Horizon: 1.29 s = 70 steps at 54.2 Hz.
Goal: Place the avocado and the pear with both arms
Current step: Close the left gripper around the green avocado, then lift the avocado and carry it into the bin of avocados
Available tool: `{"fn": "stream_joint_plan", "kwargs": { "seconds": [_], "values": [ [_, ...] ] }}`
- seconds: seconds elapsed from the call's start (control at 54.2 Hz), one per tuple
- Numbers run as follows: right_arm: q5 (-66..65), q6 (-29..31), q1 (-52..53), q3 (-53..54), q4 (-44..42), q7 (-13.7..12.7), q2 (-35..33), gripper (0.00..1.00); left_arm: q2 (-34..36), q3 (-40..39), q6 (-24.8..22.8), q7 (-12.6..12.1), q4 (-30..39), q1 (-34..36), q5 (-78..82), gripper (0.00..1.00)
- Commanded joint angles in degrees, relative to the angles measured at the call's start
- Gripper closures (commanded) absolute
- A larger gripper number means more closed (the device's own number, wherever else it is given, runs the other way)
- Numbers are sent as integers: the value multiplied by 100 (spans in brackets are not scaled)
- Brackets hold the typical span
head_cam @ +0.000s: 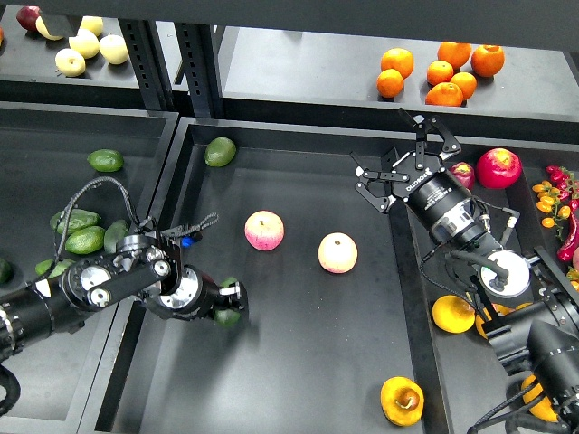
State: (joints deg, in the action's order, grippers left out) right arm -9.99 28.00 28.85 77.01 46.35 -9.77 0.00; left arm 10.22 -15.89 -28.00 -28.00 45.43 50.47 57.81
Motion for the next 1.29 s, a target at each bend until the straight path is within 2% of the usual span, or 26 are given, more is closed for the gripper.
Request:
{"fn": "stream_joint_plan", "kwargs": {
  "seconds": [0.0,0.461,1.107,1.273],
  "values": [
    [6,0,7,-10,6,1,0,1,138,-20,0,0,-8,174,-68,56],
    [-3,0,7,-19,-3,1,0,1,911,-46,0,0,-34,737,-640,56],
    [6,0,7,-28,23,1,0,1,2449,-108,0,0,-105,622,-754,54],
    [6,0,7,-28,23,1,0,1,2643,-143,0,0,-193,464,-763,54]
  ]
}}
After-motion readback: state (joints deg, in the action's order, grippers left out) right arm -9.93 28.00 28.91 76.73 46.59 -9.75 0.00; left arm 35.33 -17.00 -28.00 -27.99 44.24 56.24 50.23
